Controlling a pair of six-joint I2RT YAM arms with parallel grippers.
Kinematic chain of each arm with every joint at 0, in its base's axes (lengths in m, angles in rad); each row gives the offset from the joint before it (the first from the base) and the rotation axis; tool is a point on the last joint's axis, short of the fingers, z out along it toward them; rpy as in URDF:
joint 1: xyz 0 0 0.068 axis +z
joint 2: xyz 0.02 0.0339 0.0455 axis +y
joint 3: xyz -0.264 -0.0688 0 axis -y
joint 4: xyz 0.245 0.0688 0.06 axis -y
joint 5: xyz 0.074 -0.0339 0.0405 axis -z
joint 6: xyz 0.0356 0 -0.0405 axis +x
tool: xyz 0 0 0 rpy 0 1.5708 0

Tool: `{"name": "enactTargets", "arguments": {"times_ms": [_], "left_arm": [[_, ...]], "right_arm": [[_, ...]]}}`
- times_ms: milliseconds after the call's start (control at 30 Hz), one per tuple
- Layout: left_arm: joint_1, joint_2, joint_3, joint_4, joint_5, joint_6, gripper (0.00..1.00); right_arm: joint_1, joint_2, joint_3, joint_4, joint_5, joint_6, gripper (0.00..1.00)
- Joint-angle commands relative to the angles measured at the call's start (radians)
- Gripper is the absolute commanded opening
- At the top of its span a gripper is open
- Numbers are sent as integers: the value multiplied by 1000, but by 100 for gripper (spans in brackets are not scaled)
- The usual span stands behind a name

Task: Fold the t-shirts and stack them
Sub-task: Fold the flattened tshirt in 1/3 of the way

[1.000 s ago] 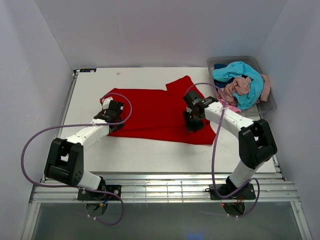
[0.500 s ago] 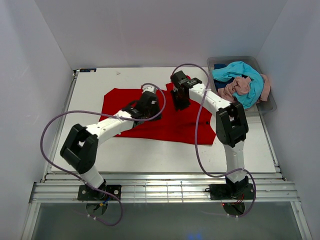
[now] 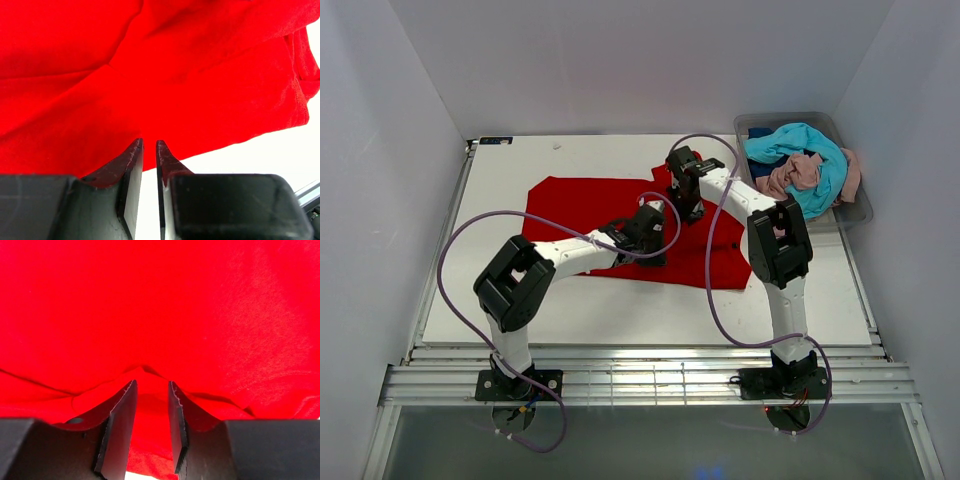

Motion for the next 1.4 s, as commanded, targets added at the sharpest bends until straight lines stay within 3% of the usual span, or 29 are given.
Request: {"name": "enactTargets", "arguments": {"times_ms": [0, 833, 867, 1033, 1367], "left_arm": [[-7, -12, 3, 25, 7, -6, 27], [-30, 20, -98, 35, -17, -24, 20], [-30, 20, -102, 37, -19, -26, 20], [-32, 10, -121, 35, -25, -33, 20], [-39, 5, -144, 34, -19, -52, 18]], "right_arm": [[0, -14, -25, 21, -25, -13, 38], [0, 72, 23, 36, -82, -2, 37], [0, 75, 24, 36, -82, -4, 36], [0, 83, 35, 37, -82, -8, 8], [-3, 107, 182, -8, -73, -15, 8]]}}
